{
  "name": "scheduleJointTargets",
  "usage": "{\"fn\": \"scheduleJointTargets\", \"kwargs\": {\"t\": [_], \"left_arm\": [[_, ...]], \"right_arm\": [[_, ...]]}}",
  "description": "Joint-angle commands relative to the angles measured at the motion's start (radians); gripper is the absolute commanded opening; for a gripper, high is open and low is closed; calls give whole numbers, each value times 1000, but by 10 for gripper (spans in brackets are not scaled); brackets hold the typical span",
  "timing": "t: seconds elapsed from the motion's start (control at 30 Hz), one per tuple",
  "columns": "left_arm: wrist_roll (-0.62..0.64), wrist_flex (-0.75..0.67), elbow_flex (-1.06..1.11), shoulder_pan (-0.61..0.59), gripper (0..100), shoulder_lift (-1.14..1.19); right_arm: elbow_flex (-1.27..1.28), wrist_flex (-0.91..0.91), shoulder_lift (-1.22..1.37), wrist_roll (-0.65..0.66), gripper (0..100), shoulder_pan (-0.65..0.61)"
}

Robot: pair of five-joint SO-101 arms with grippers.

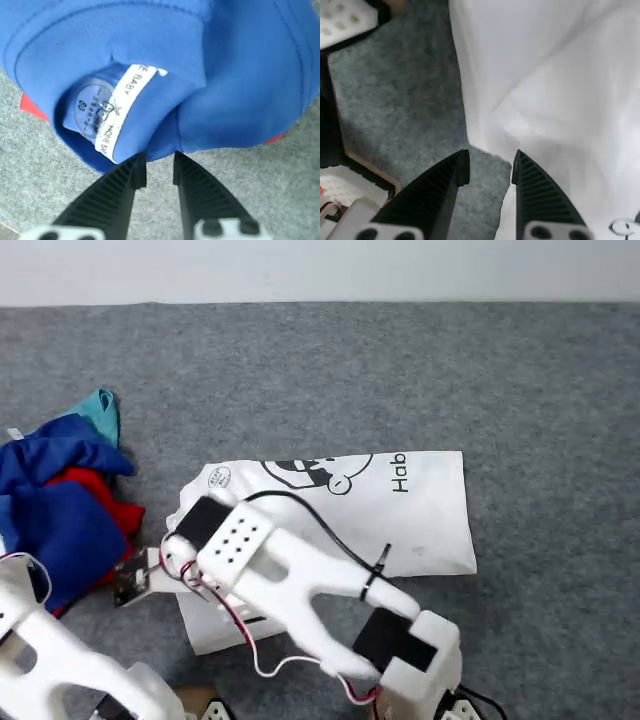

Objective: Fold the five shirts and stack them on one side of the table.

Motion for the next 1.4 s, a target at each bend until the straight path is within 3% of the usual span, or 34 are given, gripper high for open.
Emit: {"fn": "scheduleJointTargets", "kwargs": {"t": [0.0, 0.33, 0.53, 0.7, 1.0, 1.23, 1.37], "left_arm": [[2, -15, -4, 5, 101, -15], [2, -15, -4, 2, 101, -15], [2, -18, 1, 3, 101, -15], [2, -18, 16, 6, 101, -15], [2, -38, 16, 6, 101, -15], [2, -38, 16, 8, 101, -15], [2, -38, 15, 8, 101, -15]], "right_arm": [[-9, -50, 48, -14, 154, -7], [-12, -131, 182, -14, 150, 10], [-12, -143, 179, -8, 4, 25], [-41, -122, 174, -12, 9, 41], [-376, 104, 174, -49, 10, 38], [-559, 79, 176, -80, 10, 42], [-583, 2, 242, -77, 10, 105]]}}
